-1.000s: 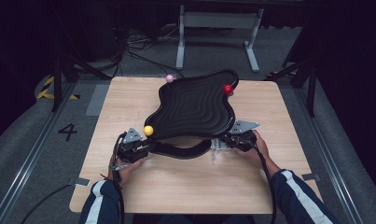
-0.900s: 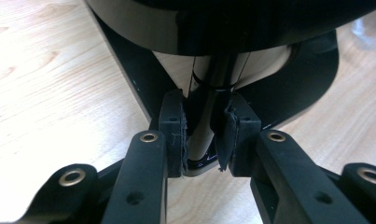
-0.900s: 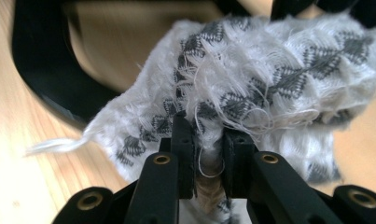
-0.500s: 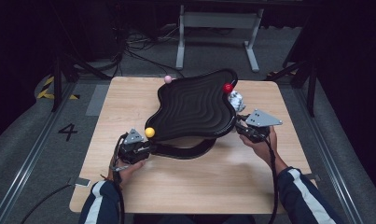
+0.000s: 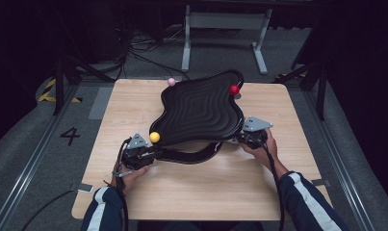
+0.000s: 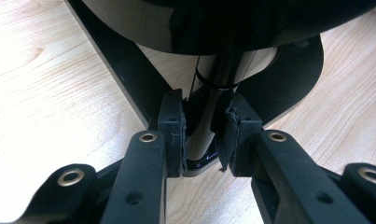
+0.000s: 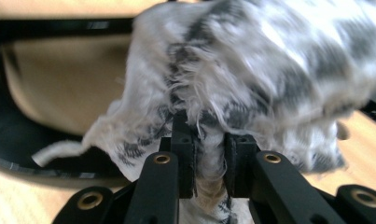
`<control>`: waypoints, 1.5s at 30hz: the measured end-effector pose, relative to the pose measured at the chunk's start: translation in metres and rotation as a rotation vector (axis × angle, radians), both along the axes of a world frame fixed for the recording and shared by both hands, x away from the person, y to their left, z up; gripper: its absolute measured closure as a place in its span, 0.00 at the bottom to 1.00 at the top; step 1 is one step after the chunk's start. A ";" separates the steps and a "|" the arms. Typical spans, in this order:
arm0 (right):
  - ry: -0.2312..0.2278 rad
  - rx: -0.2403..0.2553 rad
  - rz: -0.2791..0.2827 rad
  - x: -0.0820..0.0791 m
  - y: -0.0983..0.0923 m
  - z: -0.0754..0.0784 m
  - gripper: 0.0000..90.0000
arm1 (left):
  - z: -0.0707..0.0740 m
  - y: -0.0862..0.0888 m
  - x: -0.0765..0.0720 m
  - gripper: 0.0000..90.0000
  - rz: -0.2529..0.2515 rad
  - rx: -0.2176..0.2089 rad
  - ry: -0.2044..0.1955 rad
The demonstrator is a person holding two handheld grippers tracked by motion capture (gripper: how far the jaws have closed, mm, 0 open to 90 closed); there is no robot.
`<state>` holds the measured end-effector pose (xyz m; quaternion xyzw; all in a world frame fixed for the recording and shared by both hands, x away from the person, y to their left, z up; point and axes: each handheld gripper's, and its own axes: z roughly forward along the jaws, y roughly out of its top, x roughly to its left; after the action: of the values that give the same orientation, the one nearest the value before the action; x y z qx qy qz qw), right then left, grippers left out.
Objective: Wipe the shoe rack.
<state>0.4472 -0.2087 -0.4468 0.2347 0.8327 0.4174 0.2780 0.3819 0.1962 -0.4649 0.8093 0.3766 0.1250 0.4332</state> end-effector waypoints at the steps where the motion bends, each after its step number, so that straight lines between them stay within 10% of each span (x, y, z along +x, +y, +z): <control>1: 0.000 0.000 0.000 0.000 0.000 0.000 0.86 | 0.000 0.000 0.000 0.81 0.001 -0.003 0.002; 14: 0.088 -0.076 0.014 0.001 0.010 -0.031 0.86 | -0.001 -0.004 -0.004 0.80 -0.003 0.002 0.002; 36: 0.032 -0.130 0.137 -0.026 0.042 -0.026 0.86 | -0.002 -0.013 -0.013 0.80 -0.051 0.000 0.003; 45: -0.034 -0.130 0.038 -0.002 0.036 -0.026 0.86 | -0.003 -0.013 -0.013 0.80 -0.052 -0.012 0.014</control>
<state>0.4453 -0.1729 -0.4730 0.1930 0.8576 0.3715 0.2987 0.3686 0.1836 -0.4684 0.8170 0.3593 0.1058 0.4385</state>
